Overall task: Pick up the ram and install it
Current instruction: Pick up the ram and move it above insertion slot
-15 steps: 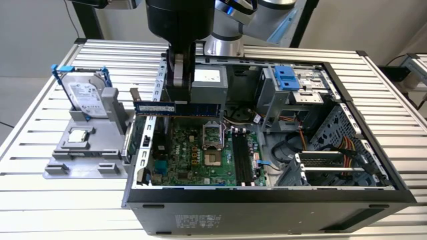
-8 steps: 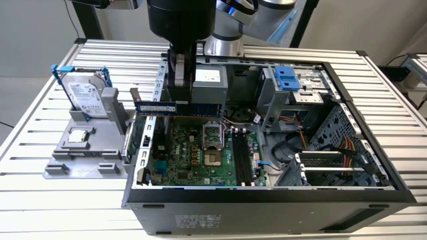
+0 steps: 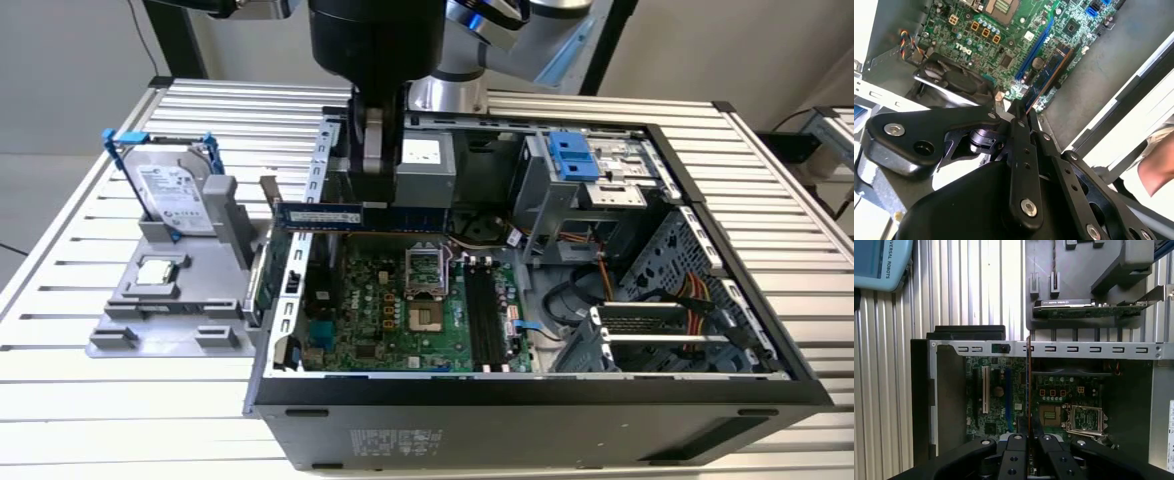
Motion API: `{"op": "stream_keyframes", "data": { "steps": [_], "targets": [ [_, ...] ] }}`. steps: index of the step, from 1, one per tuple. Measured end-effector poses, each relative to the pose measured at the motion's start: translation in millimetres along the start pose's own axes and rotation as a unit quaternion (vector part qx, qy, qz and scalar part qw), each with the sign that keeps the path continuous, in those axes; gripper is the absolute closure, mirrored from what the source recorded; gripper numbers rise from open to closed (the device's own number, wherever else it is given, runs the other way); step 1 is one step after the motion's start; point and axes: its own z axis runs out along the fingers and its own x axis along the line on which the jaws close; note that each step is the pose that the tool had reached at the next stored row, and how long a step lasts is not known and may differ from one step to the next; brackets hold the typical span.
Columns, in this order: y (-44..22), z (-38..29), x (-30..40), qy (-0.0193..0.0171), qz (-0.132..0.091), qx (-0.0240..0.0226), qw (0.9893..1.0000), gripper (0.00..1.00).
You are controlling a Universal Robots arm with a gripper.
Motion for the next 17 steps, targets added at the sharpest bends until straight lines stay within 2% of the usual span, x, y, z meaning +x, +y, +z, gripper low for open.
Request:
{"op": "stream_keyframes", "data": {
  "steps": [11,17],
  "targets": [
    [-10.1,-0.1,-0.2,0.0,0.0,0.0,1.0,1.0],
    [-17.7,-0.2,-0.3,0.0,0.0,0.0,1.0,1.0]
  ]
}}
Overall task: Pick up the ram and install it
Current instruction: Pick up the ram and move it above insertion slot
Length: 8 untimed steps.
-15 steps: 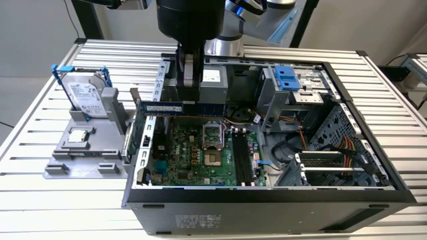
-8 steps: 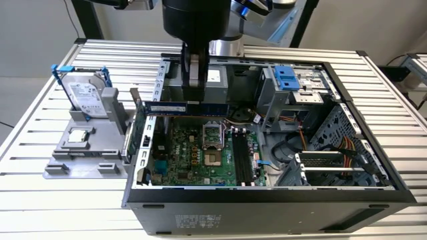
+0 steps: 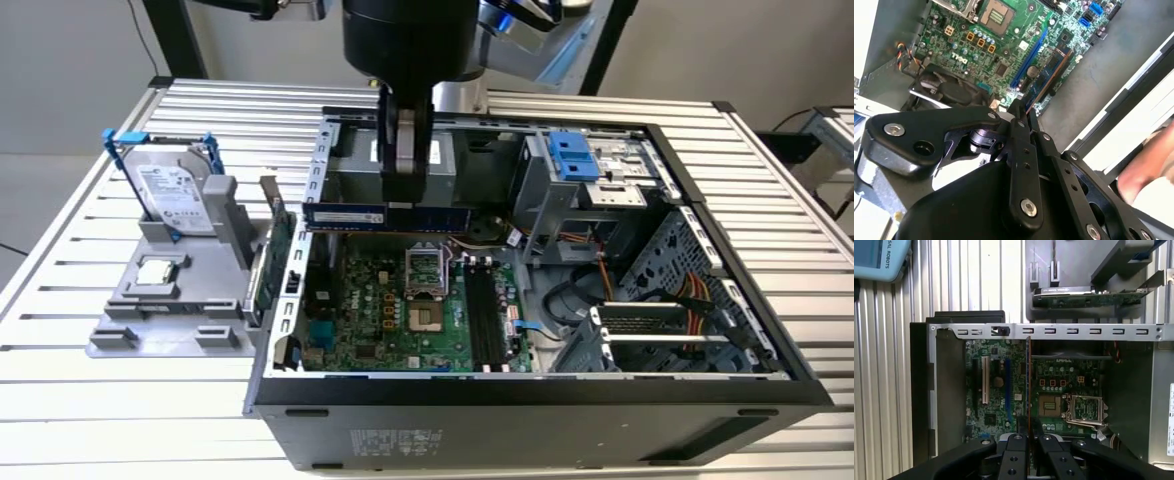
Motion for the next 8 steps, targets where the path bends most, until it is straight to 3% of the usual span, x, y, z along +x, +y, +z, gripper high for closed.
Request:
{"op": "stream_keyframes", "data": {
  "steps": [8],
  "targets": [
    [-8.1,-0.1,-0.2,0.0,0.0,0.0,1.0,1.0]
  ]
}}
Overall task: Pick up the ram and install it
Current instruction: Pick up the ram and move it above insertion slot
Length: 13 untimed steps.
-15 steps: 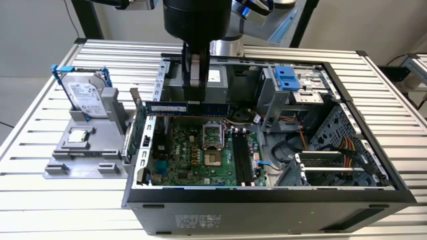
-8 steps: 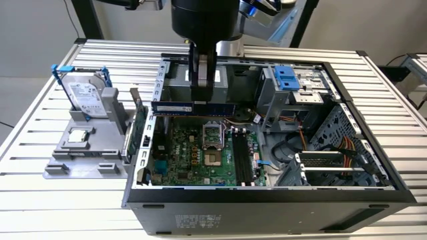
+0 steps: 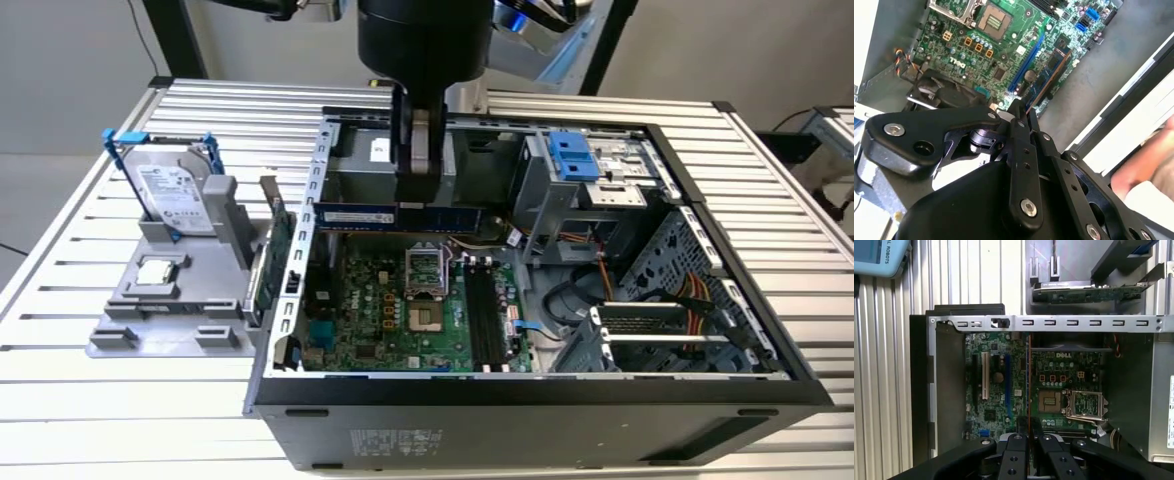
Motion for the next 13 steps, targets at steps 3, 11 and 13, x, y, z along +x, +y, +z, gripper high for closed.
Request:
{"op": "stream_keyframes", "data": {
  "steps": [3,11,13],
  "targets": [
    [-4.6,0.0,-0.1,0.0,0.0,0.0,1.0,1.0],
    [-18.0,-0.2,-0.5,-0.0001,-0.003,0.0003,1.0,1.0],
    [-21.7,-0.3,-0.9,0.0,-0.003,0.0003,1.0,1.0]
  ]
}}
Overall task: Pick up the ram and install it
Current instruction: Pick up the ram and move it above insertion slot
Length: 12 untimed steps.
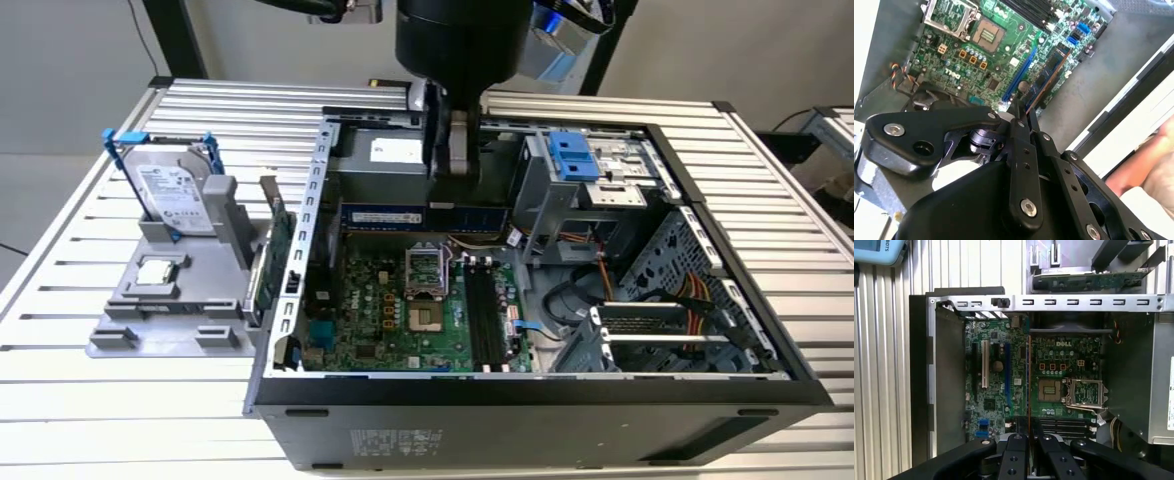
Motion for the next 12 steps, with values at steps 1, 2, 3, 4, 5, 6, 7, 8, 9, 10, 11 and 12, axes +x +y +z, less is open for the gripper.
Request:
{"op": "stream_keyframes", "data": {
  "steps": [1,2,3,4,5,6,7,8,9,10,11,12],
  "targets": [
    [-1.8,-0.1,-0.5,0.0,0.0,0.0,1.0,1.0],
    [-3.5,-0.1,-1.0,0.0,0.0,0.0,1.0,1.0],
    [-5.1,-0.2,-1.7,0.0,0.0,0.0,1.0,1.0],
    [-6.7,-0.4,-2.5,0.0001,0.0,0.0,1.0,1.0],
    [-8.3,-0.5,-3.6,0.0001,0.0,0.0,1.0,1.0],
    [-9.8,-0.6,-4.9,0.0,0.0,0.0,1.0,1.0],
    [-11.2,-0.8,-6.3,0.0,0.0,0.0,1.0,1.0],
    [-12.8,-0.9,-7.7,0.0,0.0,0.0,1.0,1.0],
    [-14.4,-1.1,-9.1,0.0,0.0,0.0,1.0,1.0],
    [-15.9,-1.2,-10.4,0.0,0.0,0.0,1.0,1.0],
    [-17.5,-1.4,-11.8,0.0,0.0,0.0,1.0,1.0],
    [-18.9,-1.5,-13.0,0.0,0.0,0.0,1.0,1.0]
  ]
}}
